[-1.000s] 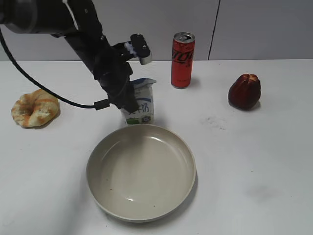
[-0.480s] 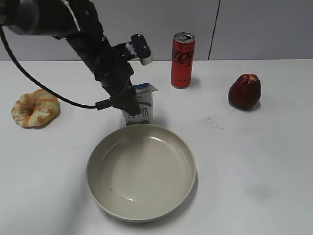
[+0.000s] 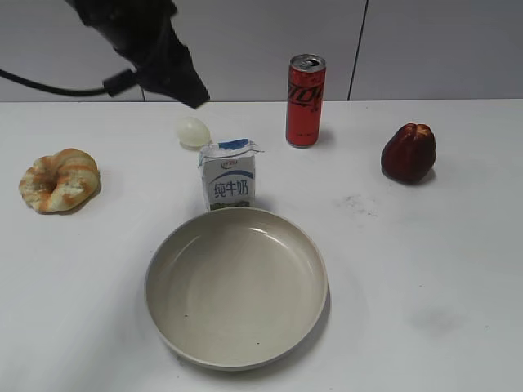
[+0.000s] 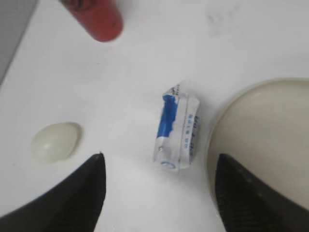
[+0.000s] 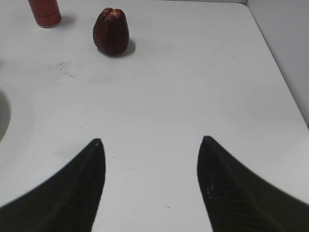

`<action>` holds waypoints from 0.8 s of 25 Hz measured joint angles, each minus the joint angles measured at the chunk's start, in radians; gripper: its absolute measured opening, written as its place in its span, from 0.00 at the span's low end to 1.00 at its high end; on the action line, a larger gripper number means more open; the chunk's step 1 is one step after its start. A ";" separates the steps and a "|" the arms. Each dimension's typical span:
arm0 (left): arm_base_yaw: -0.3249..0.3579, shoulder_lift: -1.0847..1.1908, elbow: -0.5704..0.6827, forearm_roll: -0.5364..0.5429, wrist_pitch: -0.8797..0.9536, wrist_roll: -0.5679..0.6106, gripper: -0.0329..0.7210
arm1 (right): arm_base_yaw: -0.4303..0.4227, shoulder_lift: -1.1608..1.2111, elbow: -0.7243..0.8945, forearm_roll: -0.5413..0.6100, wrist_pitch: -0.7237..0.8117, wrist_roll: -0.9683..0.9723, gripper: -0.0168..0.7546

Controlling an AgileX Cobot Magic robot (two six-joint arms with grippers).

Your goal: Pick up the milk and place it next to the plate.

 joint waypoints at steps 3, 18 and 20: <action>0.061 -0.080 -0.003 0.027 0.019 -0.154 0.75 | 0.000 0.000 0.000 0.000 0.000 0.000 0.62; 0.380 -0.235 0.319 0.226 0.220 -0.767 0.75 | 0.000 0.000 0.000 0.000 0.000 0.000 0.62; 0.387 -0.315 0.424 0.231 0.222 -0.768 0.75 | 0.000 0.000 0.000 0.000 0.000 0.000 0.62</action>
